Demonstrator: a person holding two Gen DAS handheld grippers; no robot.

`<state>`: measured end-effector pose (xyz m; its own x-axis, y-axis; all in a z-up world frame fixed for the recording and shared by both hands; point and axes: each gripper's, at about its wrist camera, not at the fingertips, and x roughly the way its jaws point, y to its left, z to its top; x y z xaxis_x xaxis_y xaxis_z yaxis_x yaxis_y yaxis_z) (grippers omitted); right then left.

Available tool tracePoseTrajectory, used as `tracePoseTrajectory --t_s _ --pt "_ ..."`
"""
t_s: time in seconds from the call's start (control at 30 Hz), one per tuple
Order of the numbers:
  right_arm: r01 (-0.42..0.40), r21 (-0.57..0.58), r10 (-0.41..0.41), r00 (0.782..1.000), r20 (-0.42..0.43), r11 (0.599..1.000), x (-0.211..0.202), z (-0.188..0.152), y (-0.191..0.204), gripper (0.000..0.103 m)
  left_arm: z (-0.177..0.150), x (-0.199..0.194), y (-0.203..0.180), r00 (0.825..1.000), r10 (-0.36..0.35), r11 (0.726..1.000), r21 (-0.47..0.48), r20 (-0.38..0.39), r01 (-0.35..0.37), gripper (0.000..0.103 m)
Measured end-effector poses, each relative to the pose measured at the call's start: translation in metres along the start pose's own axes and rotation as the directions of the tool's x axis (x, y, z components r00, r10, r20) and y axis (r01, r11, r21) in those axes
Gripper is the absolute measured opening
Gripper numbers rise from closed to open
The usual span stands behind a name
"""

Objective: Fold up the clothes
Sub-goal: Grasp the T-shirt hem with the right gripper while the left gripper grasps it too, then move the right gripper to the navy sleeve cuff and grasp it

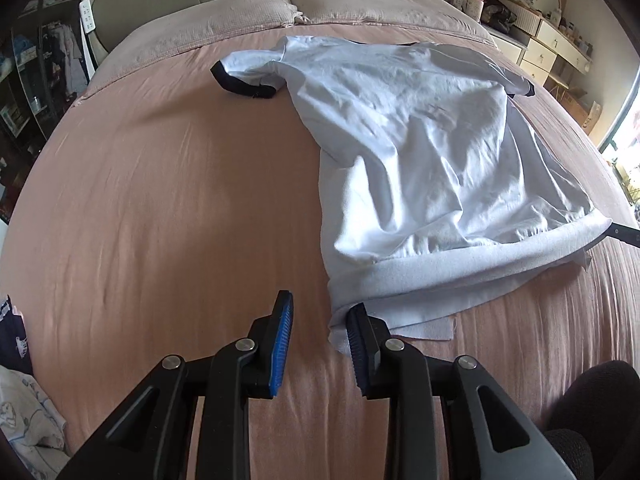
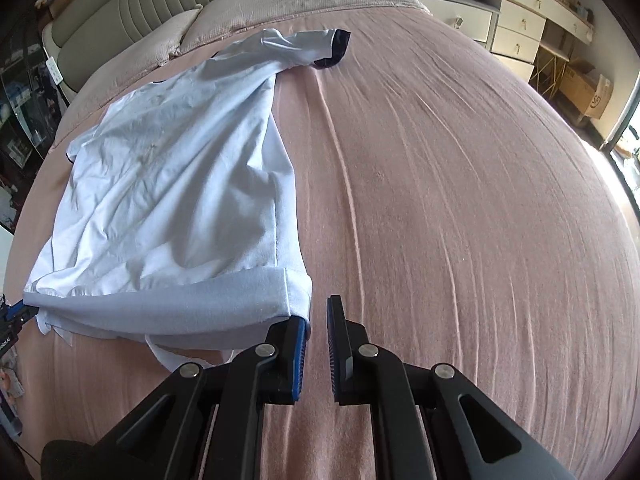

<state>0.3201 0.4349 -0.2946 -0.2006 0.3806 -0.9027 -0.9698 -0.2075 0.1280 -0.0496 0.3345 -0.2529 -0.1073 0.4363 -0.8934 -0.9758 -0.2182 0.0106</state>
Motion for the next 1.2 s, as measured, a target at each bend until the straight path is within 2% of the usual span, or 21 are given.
tracePoseTrajectory --t_s 0.2,0.33,0.37,0.4,0.43,0.47,0.5,0.57,0.73,0.97,1.07,1.2 --pt "-0.039 0.014 0.039 0.999 -0.025 0.999 -0.003 -0.008 -0.004 0.008 -0.008 -0.014 0.009 1.0 0.013 1.0 -0.018 -0.008 -0.013 0.025" --pt "-0.06 0.017 0.061 0.998 -0.028 0.998 -0.019 -0.01 -0.006 0.014 0.004 -0.035 0.017 0.999 -0.037 0.998 -0.055 0.033 0.039 0.026" --pt "-0.075 0.031 0.076 0.997 -0.021 0.997 -0.025 -0.01 -0.009 0.026 0.008 -0.042 0.018 0.997 -0.055 0.996 -0.062 0.055 0.058 0.03" --pt "-0.091 0.045 0.091 0.996 -0.013 0.995 -0.031 -0.01 -0.012 0.046 0.012 -0.048 0.019 0.995 -0.063 0.995 -0.068 0.076 0.068 0.041" --pt "-0.106 0.059 0.106 0.994 -0.006 0.993 -0.037 -0.009 -0.015 0.06 0.017 -0.053 0.018 0.994 -0.061 0.995 -0.07 0.094 0.068 0.05" --pt "-0.112 0.067 0.112 0.994 0.01 0.991 -0.041 -0.008 -0.017 0.081 0.021 -0.058 0.016 0.992 -0.054 0.996 -0.063 0.112 0.061 0.069" --pt "-0.118 0.074 0.117 0.993 0.026 0.99 -0.046 -0.007 -0.019 0.083 0.026 -0.061 0.014 0.991 -0.044 0.997 -0.053 0.13 0.051 0.082" --pt "-0.123 0.086 0.12 0.992 0.042 0.989 -0.05 -0.001 -0.021 0.083 0.036 -0.064 0.009 0.987 -0.036 0.999 -0.032 0.156 0.041 0.083" --pt "-0.119 0.112 0.114 0.992 0.046 0.987 -0.042 0.019 -0.021 0.083 0.06 -0.047 0.001 0.983 -0.083 0.996 -0.027 0.161 0.088 0.083" --pt "-0.129 0.179 0.122 0.991 0.051 0.975 -0.003 0.044 -0.013 0.083 0.092 -0.004 -0.002 0.989 -0.049 0.996 -0.067 0.139 0.059 0.083" --pt "-0.142 0.239 0.144 0.99 0.009 0.961 0.014 0.061 -0.008 0.083 0.116 0.014 -0.002 0.992 -0.069 0.993 -0.088 0.108 0.078 0.083" --pt "-0.109 0.266 0.133 0.988 -0.073 0.958 0.028 0.091 0.004 0.083 0.154 0.035 -0.006 0.994 -0.101 0.991 -0.088 0.033 0.104 0.083"
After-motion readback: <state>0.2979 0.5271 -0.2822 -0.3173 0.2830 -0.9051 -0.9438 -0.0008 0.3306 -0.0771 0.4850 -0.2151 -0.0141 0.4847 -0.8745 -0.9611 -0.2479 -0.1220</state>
